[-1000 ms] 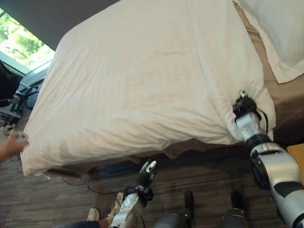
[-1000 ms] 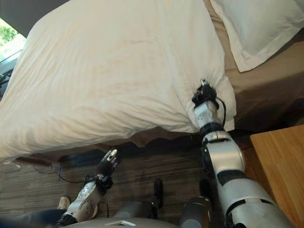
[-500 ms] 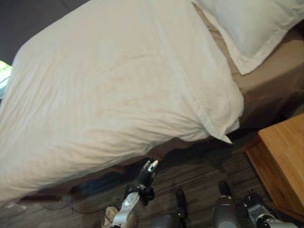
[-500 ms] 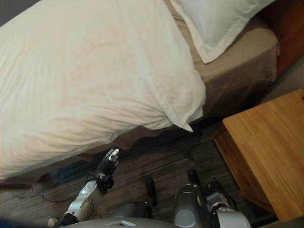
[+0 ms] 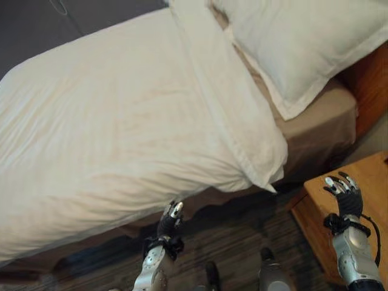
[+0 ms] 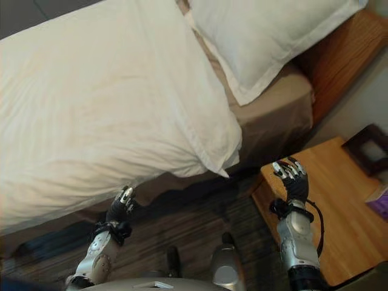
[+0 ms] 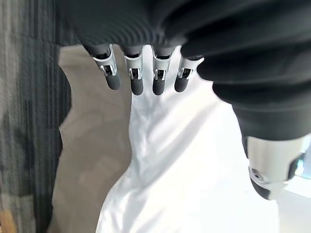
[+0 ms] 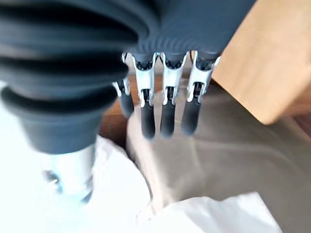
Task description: Making the bed.
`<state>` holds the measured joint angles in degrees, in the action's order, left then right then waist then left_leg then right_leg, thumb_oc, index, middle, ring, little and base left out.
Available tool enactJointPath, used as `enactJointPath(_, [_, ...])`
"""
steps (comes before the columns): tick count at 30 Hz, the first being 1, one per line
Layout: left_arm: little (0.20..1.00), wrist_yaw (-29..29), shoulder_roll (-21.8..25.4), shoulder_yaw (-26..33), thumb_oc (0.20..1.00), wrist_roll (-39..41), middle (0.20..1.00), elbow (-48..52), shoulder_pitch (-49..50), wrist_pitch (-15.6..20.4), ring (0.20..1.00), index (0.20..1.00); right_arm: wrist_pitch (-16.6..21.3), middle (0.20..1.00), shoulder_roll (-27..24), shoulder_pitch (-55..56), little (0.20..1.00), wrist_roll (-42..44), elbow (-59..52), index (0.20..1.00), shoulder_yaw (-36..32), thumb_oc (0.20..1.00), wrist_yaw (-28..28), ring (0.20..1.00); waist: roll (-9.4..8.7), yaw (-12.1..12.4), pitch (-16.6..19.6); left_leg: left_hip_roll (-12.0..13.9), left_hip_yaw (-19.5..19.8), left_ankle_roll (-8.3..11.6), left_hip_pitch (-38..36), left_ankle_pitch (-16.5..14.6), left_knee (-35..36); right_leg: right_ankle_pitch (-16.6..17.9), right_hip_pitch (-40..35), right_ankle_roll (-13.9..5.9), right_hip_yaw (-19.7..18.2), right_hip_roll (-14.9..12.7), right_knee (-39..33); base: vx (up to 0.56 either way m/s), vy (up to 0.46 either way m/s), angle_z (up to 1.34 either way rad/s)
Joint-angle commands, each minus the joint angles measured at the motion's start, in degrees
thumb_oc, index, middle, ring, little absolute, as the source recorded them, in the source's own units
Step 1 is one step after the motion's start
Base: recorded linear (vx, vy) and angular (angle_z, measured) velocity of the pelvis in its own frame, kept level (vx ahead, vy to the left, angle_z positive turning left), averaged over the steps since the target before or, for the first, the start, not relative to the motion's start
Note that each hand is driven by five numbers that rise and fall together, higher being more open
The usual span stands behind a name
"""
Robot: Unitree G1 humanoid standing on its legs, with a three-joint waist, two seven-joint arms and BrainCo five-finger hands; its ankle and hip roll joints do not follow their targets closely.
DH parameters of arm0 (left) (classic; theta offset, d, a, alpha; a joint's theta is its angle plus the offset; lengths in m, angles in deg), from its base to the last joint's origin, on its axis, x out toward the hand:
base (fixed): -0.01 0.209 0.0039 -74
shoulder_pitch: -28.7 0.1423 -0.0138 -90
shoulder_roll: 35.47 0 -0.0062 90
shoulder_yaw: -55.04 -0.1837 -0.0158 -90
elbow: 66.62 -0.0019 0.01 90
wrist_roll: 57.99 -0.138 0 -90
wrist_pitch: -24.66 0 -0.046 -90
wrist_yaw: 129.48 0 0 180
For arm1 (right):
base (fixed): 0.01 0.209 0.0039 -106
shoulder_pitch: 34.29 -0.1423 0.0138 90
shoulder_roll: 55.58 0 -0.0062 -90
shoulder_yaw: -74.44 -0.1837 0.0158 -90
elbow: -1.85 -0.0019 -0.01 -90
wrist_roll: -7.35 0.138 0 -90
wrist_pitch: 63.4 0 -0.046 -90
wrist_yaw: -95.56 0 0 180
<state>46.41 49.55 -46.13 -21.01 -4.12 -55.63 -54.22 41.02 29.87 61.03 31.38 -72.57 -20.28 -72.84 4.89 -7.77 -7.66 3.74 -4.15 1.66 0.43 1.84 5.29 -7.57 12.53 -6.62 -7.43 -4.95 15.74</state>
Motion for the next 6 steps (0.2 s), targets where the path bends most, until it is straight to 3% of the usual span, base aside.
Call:
enactJointPath(1, [1.0, 0.4, 1.7, 2.1, 1.0, -3.7, 1.0, -0.8, -0.6, 2.2, 1.0, 1.0, 1.7, 1.0, 1.8, 0.7, 1.0, -3.7, -2.9, 1.0, 3.2, 1.0, -1.6, 1.0, -2.79, 0.4, 2.9, -1.9, 0.0, 0.63, -3.8, -2.8, -0.3, 12.1, -9.5, -2.55, 3.4, -1.9, -19.2, 0.0, 0.0, 0.0])
enactJointPath(6, [1.0, 2.0, 2.3, 0.7, 1.0, -5.7, 1.0, 1.3, 2.1, 1.2, 1.0, 1.0, 0.1, 1.0, 2.3, 0.9, 1.0, -7.1, -3.2, 1.0, 8.9, 1.0, -3.9, 1.0, -4.04, 1.5, 3.5, -1.8, -0.1, 0.26, -4.9, -3.1, -0.3, 12.0, -10.4, -2.61, 3.3, -1.7, -19.3, 0.0, 0.001, 0.01])
